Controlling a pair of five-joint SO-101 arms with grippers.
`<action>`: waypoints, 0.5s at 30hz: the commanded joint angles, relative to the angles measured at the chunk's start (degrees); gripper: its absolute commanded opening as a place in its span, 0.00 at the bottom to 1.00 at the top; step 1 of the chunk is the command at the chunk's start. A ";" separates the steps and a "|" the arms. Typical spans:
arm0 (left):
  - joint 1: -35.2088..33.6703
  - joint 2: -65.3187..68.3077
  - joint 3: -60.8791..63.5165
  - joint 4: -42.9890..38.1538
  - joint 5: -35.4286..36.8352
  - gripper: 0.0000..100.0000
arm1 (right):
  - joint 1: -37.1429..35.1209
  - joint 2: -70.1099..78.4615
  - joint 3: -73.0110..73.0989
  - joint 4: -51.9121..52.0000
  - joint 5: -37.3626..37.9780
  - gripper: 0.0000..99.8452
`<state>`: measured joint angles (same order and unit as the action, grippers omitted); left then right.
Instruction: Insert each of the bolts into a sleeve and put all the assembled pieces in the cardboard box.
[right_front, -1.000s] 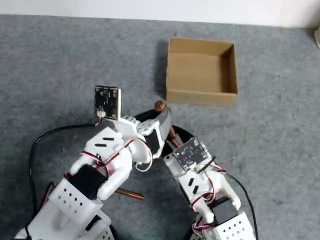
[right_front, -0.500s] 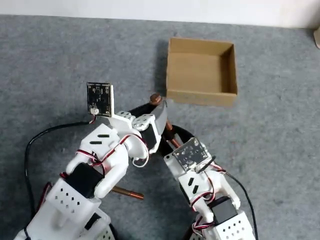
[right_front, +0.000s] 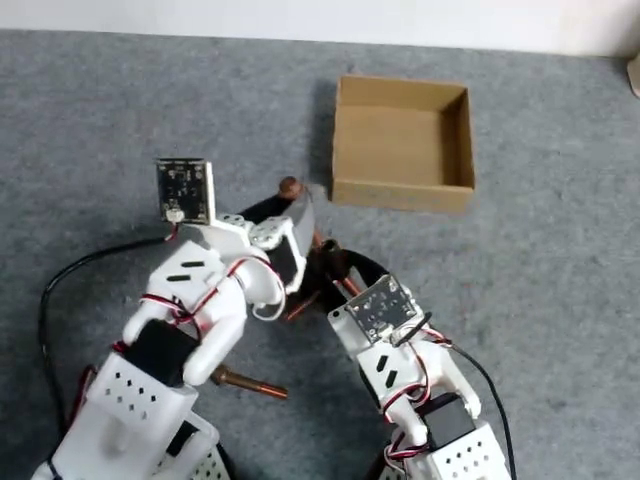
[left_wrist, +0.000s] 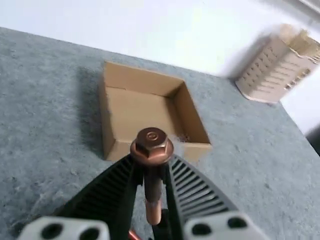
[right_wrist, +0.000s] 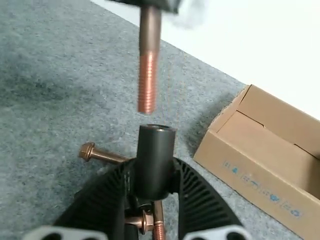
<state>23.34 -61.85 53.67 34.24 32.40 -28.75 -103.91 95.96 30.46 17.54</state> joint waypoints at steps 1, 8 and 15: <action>-0.13 -0.04 -3.56 -1.49 -0.18 0.00 | -0.04 -1.19 6.11 -1.63 -0.09 0.00; 2.33 0.04 -3.21 -1.23 0.09 0.00 | -0.04 -1.19 6.11 -1.63 -0.09 0.00; 5.41 0.04 0.48 -5.36 0.09 0.00 | -0.22 -1.19 6.11 -1.63 -0.09 0.00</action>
<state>27.56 -61.76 54.29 32.31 32.31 -28.75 -103.91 95.96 30.46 17.54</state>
